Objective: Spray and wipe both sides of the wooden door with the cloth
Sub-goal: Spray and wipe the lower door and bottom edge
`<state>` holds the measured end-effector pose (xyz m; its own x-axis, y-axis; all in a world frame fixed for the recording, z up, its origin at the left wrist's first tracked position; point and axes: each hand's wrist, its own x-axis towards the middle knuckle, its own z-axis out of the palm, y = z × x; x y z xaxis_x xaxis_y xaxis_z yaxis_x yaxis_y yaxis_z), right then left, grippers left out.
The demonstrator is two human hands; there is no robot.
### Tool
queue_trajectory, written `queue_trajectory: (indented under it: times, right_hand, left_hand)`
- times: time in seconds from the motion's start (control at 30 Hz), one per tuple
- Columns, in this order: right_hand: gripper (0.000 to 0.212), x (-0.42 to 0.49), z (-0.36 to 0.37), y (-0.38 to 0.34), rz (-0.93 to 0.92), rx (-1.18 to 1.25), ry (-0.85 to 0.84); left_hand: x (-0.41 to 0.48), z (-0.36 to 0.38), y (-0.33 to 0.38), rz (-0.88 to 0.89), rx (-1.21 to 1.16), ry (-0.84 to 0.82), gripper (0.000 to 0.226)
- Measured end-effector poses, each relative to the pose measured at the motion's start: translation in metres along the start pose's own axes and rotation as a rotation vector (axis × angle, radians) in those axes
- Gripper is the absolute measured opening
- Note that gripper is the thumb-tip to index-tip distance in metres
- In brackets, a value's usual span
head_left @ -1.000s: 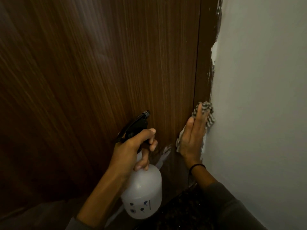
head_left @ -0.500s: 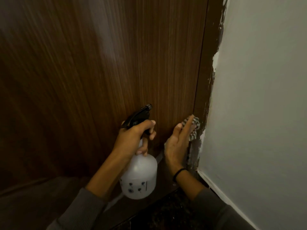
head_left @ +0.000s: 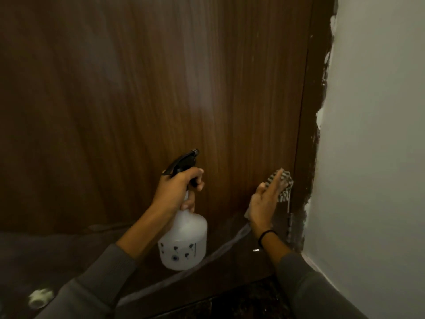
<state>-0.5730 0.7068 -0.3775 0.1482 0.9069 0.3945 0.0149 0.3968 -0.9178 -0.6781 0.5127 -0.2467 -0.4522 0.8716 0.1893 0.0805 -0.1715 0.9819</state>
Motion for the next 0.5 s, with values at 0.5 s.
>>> queue_trajectory:
  times: [0.5]
  right_hand:
    - [0.077, -0.180, 0.127, -0.116, -0.557, -0.062, -0.620]
  left_hand:
    - [-0.143, -0.162, 0.032, -0.030, 0.164, 0.493, 0.027]
